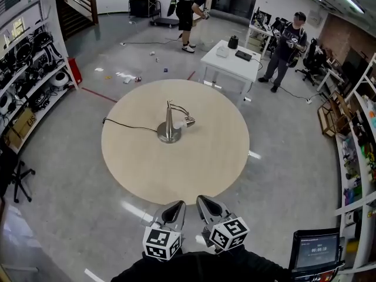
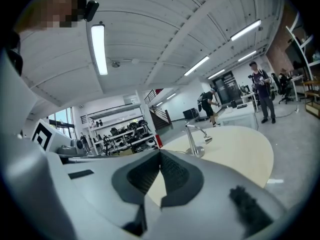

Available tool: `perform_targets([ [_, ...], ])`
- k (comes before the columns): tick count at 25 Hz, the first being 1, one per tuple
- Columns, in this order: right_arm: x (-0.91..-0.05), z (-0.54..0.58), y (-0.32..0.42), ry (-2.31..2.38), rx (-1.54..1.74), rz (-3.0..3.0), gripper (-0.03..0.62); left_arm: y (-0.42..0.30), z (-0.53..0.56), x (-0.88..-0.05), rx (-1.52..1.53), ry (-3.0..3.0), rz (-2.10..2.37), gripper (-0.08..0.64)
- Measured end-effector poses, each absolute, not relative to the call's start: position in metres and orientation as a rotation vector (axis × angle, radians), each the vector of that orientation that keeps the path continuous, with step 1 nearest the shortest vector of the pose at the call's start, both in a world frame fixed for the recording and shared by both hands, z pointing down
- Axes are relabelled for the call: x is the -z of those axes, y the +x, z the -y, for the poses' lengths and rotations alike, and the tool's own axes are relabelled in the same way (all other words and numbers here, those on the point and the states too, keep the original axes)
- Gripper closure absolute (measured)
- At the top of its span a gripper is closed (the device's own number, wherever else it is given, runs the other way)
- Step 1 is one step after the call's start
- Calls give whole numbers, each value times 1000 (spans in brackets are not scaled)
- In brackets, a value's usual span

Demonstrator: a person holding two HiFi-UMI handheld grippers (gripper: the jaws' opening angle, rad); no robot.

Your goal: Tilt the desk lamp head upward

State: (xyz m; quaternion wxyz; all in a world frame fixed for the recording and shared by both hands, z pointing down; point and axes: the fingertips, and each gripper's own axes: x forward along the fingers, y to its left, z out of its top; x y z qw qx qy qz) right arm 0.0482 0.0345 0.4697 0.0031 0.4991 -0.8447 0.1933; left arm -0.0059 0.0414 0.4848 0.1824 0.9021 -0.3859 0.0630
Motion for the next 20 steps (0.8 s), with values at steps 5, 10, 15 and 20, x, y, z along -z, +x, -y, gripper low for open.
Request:
perform_targets([
  [5,-473,-13,24,1595,-592,2617,594,-31,-16,-487,-148,2537,1063,554],
  [10,-476,1,14,1626,-586,2589,594,-42,-1,-491,-144,2549,1043,554],
  [15,-491,25,25,1638,-603,2576,594,-30,24,-510,-155,2526,1021,554],
  [20,-490,38,18,1597,-635,2599,594,-36,35,-508,-176,2503,1052,554],
])
